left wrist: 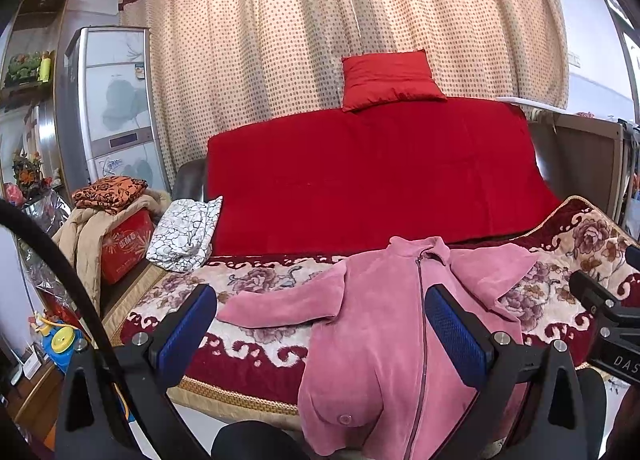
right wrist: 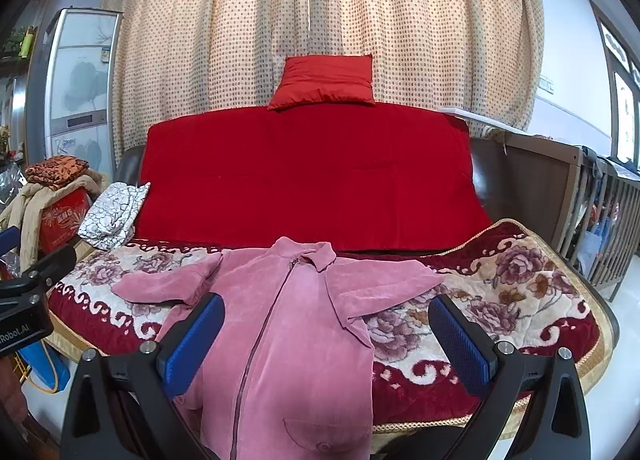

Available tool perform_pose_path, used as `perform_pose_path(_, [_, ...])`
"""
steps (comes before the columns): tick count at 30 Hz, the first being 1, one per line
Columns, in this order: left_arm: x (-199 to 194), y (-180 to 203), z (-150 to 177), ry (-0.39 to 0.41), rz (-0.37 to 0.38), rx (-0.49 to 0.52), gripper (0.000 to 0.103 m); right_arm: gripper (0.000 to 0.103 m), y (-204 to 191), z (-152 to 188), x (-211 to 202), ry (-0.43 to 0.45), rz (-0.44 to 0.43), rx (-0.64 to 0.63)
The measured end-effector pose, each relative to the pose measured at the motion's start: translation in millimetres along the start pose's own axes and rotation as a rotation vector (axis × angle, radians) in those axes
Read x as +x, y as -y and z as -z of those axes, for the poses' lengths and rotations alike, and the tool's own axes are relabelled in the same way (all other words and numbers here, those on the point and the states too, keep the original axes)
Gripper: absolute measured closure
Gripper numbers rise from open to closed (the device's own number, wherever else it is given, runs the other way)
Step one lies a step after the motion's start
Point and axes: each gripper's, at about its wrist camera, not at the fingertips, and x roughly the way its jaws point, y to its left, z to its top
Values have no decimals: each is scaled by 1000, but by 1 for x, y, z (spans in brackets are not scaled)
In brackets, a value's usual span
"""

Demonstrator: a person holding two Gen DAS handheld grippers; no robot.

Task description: Fold large clothes

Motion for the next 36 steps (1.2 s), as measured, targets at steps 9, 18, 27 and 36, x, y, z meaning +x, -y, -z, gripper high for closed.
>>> perform_pose_path(9, [7,-6,7,-45,49,-42,0,0,17,-7,-11,88,-32,82])
perform_pose_path(18, [-23,-23,30,36,67,-173,0,0,31,-6,-32,228,18,125])
perform_pose_path(27, [-48,2,63,26,237,-139,0,0,15,8,-41,314,-30,-6])
perform_pose_path(36, [-37,-3,83,-25,338,-210,0,0,40,15,-1,201,-30,78])
